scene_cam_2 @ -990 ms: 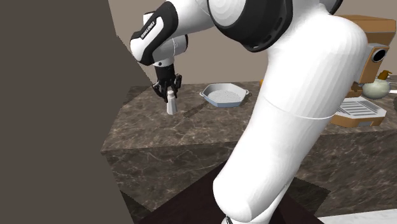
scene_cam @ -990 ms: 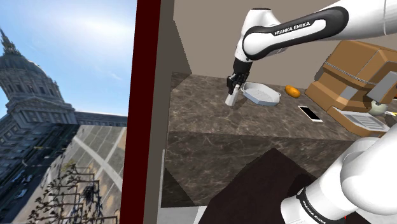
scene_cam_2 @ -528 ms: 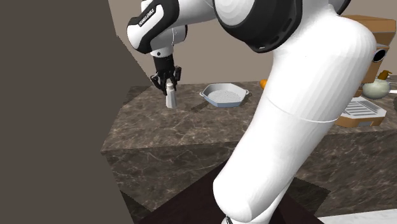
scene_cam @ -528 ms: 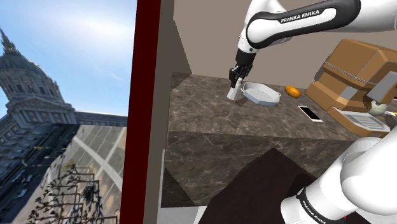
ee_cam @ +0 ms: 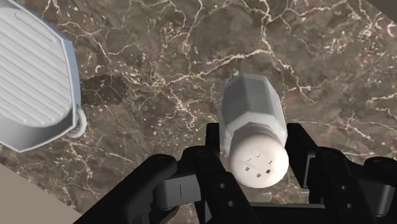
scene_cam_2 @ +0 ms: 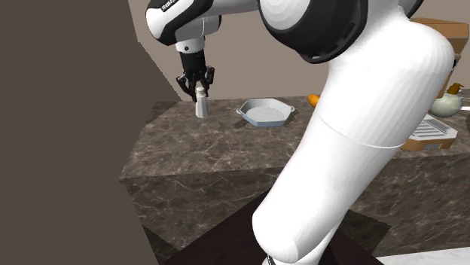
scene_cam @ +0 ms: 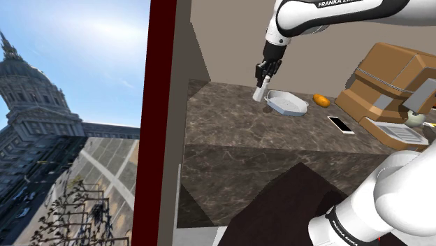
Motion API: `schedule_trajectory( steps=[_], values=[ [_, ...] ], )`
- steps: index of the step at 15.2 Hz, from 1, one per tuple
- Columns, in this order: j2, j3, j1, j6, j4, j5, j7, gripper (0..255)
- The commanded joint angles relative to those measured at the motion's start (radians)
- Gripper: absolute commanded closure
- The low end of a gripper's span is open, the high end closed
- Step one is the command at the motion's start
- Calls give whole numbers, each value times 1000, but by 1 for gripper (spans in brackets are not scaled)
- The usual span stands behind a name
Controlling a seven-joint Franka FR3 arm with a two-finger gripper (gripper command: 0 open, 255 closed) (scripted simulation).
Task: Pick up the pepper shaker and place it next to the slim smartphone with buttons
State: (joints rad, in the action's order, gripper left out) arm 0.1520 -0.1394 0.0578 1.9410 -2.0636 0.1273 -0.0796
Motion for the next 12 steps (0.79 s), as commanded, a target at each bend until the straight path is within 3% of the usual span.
schedule_trajectory(
  steps=[1,5,12],
  values=[
    [5,2,1,-26,21,-1,0,255],
    [9,3,2,-68,59,-2,-4,255],
    [154,-79,-63,-53,-84,39,-131,255]
  ],
)
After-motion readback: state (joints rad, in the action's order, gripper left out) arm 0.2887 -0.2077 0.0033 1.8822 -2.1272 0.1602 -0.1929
